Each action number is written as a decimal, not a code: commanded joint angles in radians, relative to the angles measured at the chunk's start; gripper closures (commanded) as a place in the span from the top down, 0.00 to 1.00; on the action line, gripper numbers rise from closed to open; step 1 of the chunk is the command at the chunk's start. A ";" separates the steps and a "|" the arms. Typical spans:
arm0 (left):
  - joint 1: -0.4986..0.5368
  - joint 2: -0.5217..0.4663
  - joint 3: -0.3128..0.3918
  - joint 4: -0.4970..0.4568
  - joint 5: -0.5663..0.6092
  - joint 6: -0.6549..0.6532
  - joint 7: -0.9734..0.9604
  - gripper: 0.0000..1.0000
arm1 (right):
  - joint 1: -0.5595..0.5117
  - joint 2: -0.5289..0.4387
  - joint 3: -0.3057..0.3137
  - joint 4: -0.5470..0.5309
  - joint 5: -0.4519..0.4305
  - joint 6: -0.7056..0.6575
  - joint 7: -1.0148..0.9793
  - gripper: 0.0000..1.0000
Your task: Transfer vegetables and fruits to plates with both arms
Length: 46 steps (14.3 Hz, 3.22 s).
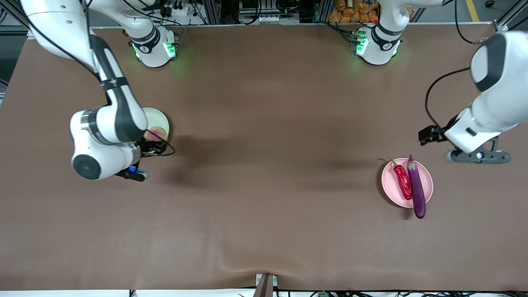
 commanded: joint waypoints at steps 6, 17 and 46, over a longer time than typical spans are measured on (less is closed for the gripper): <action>0.096 -0.153 -0.003 0.006 -0.051 -0.139 -0.001 1.00 | -0.062 -0.060 0.023 -0.112 -0.014 0.053 -0.069 1.00; 0.101 -0.190 -0.052 0.010 -0.059 -0.120 0.041 1.00 | -0.086 -0.057 0.017 0.577 0.002 -0.325 -0.088 1.00; 0.141 -0.173 -0.147 0.064 -0.056 -0.179 -0.036 1.00 | -0.112 -0.553 0.015 0.198 -0.110 -0.272 -0.292 1.00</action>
